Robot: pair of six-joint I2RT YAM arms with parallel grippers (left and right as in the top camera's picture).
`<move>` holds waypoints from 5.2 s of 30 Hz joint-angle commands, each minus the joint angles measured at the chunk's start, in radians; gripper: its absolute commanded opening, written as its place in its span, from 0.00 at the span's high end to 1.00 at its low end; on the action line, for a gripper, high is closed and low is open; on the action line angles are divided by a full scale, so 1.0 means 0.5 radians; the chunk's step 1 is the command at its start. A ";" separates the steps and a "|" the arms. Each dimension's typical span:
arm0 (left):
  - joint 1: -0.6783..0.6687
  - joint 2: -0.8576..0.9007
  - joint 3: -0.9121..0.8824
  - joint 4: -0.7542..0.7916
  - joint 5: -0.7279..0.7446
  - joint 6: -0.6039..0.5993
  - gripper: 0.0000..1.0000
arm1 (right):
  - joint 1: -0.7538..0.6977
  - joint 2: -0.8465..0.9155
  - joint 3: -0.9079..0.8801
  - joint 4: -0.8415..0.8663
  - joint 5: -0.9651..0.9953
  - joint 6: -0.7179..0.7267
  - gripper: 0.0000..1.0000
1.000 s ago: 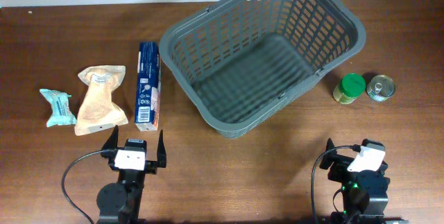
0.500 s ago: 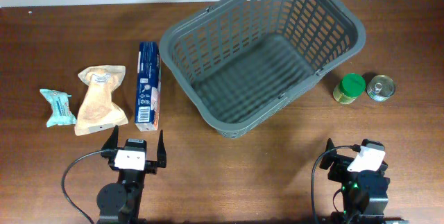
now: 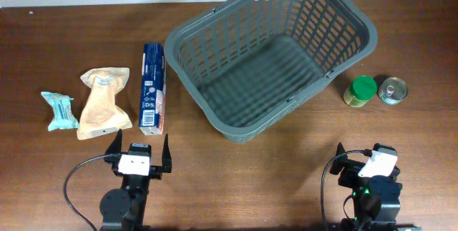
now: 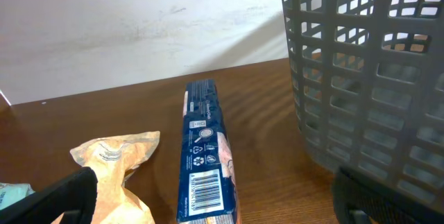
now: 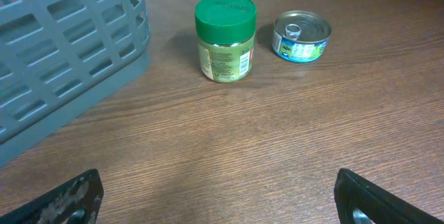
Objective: Pack container
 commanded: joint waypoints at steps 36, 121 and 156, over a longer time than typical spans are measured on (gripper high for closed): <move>0.099 1.185 1.111 -0.492 0.166 -0.192 0.01 | -0.012 0.046 0.271 0.511 -0.494 0.226 0.01; -1.781 3.149 3.525 -2.779 0.165 -0.258 0.98 | -0.014 3.599 3.629 -1.210 -0.706 1.159 0.96; -1.056 3.219 3.465 -2.477 -0.368 -0.133 0.98 | 0.040 3.391 3.630 -1.424 -0.805 0.533 0.96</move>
